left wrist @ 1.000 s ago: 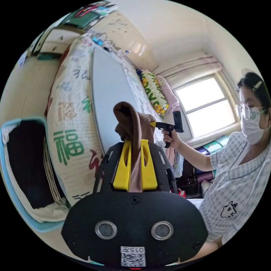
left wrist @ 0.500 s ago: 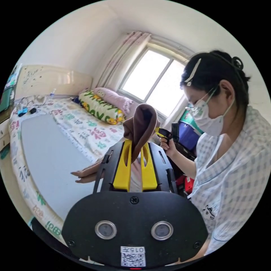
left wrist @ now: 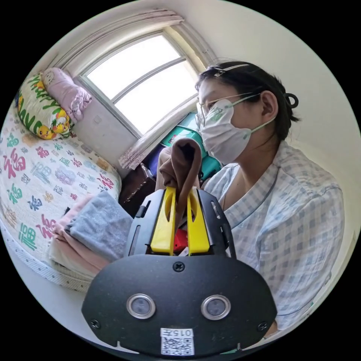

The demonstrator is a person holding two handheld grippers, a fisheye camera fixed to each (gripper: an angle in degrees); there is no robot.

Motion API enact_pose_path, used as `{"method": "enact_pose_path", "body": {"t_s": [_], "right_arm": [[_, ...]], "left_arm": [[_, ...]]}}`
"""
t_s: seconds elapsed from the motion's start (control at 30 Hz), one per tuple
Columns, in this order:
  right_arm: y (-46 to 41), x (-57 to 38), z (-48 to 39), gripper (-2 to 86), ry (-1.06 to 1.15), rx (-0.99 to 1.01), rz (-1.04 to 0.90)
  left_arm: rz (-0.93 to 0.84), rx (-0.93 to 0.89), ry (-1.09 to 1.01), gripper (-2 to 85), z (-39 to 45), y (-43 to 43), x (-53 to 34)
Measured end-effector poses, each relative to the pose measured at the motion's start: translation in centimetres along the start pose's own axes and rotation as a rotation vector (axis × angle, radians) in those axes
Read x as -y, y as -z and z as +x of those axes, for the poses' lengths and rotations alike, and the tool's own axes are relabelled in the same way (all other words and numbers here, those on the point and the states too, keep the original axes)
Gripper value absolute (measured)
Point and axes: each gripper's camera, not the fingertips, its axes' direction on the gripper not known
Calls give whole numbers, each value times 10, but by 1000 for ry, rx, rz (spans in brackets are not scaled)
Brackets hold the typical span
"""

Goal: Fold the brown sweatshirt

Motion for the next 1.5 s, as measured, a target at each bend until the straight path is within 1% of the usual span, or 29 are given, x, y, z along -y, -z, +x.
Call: {"method": "enact_pose_path", "body": {"t_s": [0.07, 0.13, 0.23, 0.3, 0.43, 0.5, 0.63, 0.73, 0.8, 0.87, 0.97, 1.03, 1.1, 1.17, 1.27, 1.4, 1.5], "right_arm": [[-9, -20, 45, 76, -57, 13, -23], [-17, -39, 72, 75, -87, 34, -27], [-29, -57, 95, 74, -62, 21, -26], [-38, -53, 108, 73, -38, 33, -11], [-69, -11, 149, 72, 9, 121, 45], [-87, 14, 162, 72, 42, 159, 88], [-135, 57, 182, 73, 124, 209, 182], [-171, 59, 197, 72, 141, 206, 211], [-193, 52, 206, 72, 128, 197, 215], [-219, 42, 219, 71, 91, 201, 200], [-235, 34, 223, 70, 57, 210, 179], [-231, 31, 215, 68, 79, 228, 174], [-220, 30, 211, 67, 83, 311, 181], [-207, 32, 200, 67, 68, 390, 168], [-196, 29, 172, 66, 82, 323, 144], [-178, 7, 132, 66, 115, 297, 170], [-168, -15, 93, 67, 123, 223, 175]], "left_arm": [[6, 9, 31, 49, -25, -22, -8], [16, 46, 81, 48, -42, -32, -18], [27, 128, 128, 48, -58, -41, -26], [34, 175, 93, 47, -60, -40, -17], [60, 204, -60, 45, -65, -27, 32], [74, 277, -114, 43, -66, -15, 59], [88, 490, -279, 42, -59, 3, 103], [109, 617, -289, 46, -72, 15, 108], [128, 646, -258, 47, -89, 23, 104], [166, 638, -210, 47, -113, 35, 95], [177, 601, -174, 47, -126, 44, 90], [173, 586, -199, 47, -119, 48, 89], [190, 545, -230, 46, -109, 55, 88], [212, 419, -226, 47, -103, 65, 86], [217, 301, -210, 47, -102, 65, 79], [206, 254, -211, 45, -97, 72, 64], [206, 165, -202, 45, -94, 77, 47]]}}
